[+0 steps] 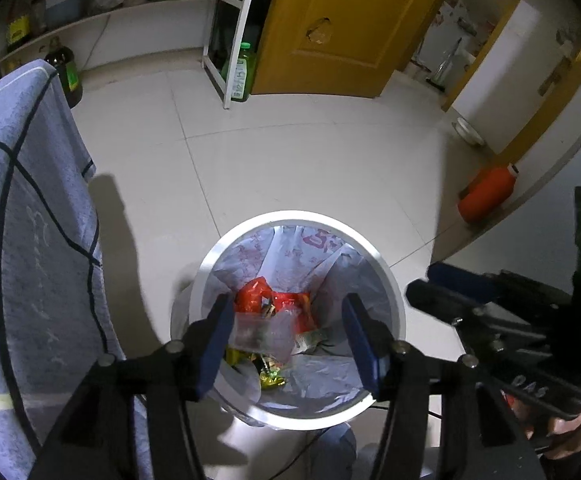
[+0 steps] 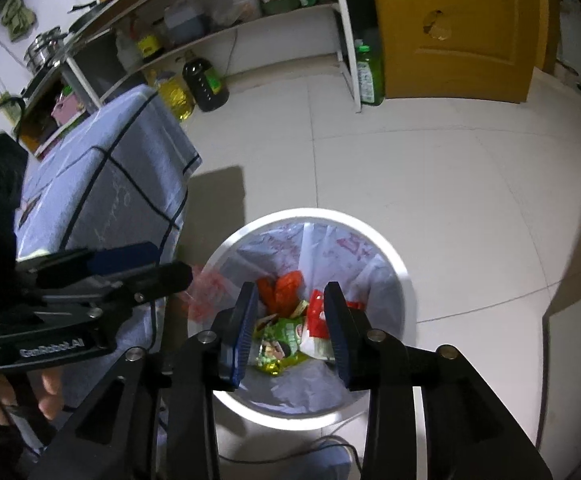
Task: Collect trash
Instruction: 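Carry cup and orange packet over the bin and open both tools, then return to the table and grasp the second clear cup with left tool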
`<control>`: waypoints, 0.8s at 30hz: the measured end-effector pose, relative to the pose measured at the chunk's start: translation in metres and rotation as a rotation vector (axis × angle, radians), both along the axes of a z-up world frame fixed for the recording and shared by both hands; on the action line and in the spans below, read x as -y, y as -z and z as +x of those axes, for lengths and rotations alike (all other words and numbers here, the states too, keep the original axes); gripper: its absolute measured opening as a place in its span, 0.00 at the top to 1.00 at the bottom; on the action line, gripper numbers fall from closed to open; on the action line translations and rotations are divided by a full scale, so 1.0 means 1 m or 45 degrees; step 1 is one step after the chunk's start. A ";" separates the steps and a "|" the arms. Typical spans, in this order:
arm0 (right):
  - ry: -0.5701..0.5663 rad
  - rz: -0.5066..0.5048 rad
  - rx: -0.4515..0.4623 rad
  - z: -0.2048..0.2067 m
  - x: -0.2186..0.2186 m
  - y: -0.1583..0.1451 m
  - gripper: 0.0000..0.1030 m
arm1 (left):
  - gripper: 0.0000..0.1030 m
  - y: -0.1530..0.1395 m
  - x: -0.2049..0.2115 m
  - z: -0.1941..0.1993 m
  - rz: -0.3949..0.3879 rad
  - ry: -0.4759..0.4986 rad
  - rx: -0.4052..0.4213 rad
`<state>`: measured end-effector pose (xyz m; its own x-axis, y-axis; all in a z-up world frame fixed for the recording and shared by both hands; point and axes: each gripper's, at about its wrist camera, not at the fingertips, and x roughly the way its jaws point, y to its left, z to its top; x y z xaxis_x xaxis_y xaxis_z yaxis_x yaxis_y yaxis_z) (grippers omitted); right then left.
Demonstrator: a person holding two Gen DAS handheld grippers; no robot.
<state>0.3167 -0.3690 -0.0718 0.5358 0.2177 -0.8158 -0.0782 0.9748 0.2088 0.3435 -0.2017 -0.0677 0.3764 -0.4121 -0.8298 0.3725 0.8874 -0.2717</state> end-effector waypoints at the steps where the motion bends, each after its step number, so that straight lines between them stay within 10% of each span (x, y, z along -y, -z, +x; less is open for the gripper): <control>1: 0.004 0.004 0.008 -0.001 0.001 -0.002 0.66 | 0.43 0.000 0.000 0.001 0.002 -0.001 0.000; 24: -0.101 0.068 0.261 -0.058 -0.046 -0.068 0.66 | 0.43 -0.077 -0.089 -0.070 -0.177 -0.159 0.259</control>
